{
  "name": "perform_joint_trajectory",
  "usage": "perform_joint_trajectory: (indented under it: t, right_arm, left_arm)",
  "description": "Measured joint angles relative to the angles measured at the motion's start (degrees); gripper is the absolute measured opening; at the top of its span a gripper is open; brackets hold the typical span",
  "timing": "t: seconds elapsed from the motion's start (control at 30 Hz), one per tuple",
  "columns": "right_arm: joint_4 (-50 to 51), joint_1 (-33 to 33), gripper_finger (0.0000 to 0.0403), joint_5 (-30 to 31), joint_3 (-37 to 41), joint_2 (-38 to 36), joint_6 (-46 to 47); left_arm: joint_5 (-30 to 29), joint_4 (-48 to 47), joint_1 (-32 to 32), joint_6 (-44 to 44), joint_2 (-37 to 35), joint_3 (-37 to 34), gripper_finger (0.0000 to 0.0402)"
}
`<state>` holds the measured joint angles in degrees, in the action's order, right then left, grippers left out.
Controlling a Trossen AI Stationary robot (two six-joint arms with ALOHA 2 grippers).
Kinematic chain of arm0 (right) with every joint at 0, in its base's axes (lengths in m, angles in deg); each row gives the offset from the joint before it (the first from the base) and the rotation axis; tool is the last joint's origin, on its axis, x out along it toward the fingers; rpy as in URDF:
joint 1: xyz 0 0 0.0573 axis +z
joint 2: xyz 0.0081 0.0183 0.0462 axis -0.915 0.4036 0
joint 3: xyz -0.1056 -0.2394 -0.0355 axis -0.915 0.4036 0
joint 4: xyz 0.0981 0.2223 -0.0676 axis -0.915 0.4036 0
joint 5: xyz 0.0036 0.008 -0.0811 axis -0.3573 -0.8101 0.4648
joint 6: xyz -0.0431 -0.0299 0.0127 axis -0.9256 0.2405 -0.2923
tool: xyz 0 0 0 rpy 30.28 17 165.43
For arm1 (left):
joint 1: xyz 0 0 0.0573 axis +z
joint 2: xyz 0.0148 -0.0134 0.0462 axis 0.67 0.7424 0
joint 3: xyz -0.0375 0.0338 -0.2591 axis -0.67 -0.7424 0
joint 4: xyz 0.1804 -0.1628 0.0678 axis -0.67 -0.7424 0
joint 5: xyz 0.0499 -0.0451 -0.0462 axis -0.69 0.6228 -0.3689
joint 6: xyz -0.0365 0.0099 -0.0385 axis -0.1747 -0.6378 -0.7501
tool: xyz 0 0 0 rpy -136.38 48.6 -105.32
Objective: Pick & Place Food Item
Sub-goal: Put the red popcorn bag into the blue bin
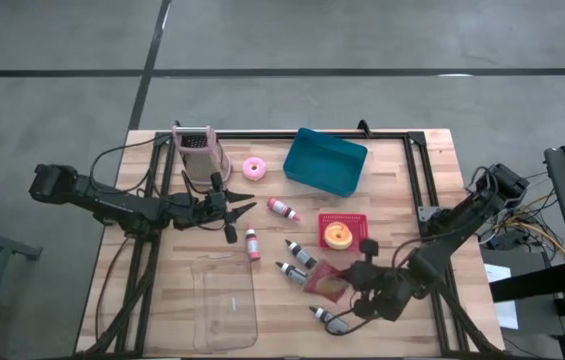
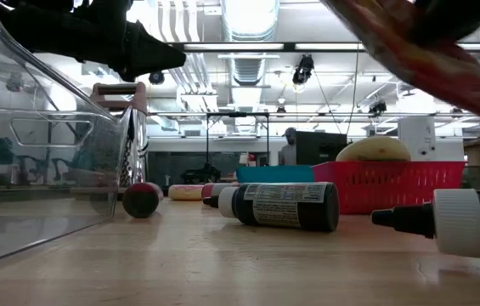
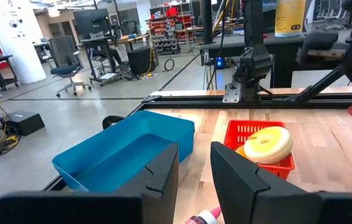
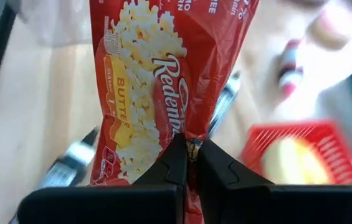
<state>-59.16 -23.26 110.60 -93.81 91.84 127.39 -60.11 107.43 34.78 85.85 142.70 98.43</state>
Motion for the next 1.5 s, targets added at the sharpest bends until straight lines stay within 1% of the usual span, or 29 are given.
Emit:
perform_joint_trajectory:
  t: [0.13,0.27,0.37,0.47,0.67,0.9,1.07,1.27,1.37,1.5]
  right_arm:
    - [-4.3,-1.5,0.0008,4.1,0.1,-0.2,-7.1]
    - [-14.0,-4.2,0.0008,4.3,2.2,-0.9,-16.9]
    - [-23.9,-7.1,0.0008,0.5,4.0,-1.7,-25.2]
    - [-31.2,-10.3,0.0008,-3.9,5.3,-1.9,-32.9]
    - [-44.7,-18.4,0.0008,-14.8,8.3,-2.0,-43.8]
    - [-57.0,-29.5,0.0008,-26.4,12.9,-2.0,-49.6]
    - [-60.2,-37.4,0.0008,-31.6,15.2,-2.0,-51.4]
    - [-61.6,-46.2,0.0008,-33.9,17.6,-2.0,-52.0]
    - [-61.6,-50.1,0.0008,-34.4,18.2,-2.0,-52.5]
    - [-61.3,-54.6,0.0008,-36.5,18.7,-2.1,-52.3]
  left_arm:
    - [0.0,0.0,0.0,0.0,0.0,0.0,0.0097]
    - [0.1,0.0,0.0,0.0,0.0,0.0,0.0097]
    - [0.1,0.1,0.0,0.0,0.0,0.0,0.0097]
    - [0.1,0.2,0.0,0.0,0.0,0.0,0.0097]
    - [0.1,0.0,0.0,0.0,0.0,0.0,0.0097]
    - [1.0,-0.5,0.0,-0.1,0.0,0.0,0.0097]
    - [2.8,-0.5,0.0,-0.3,0.0,-0.2,0.0097]
    - [3.0,-0.5,0.0,-0.3,0.0,-1.5,0.0097]
    - [3.0,-0.3,0.0,-0.4,0.0,-1.9,0.0097]
    - [3.1,0.0,0.0,-0.5,0.0,-1.9,0.0097]
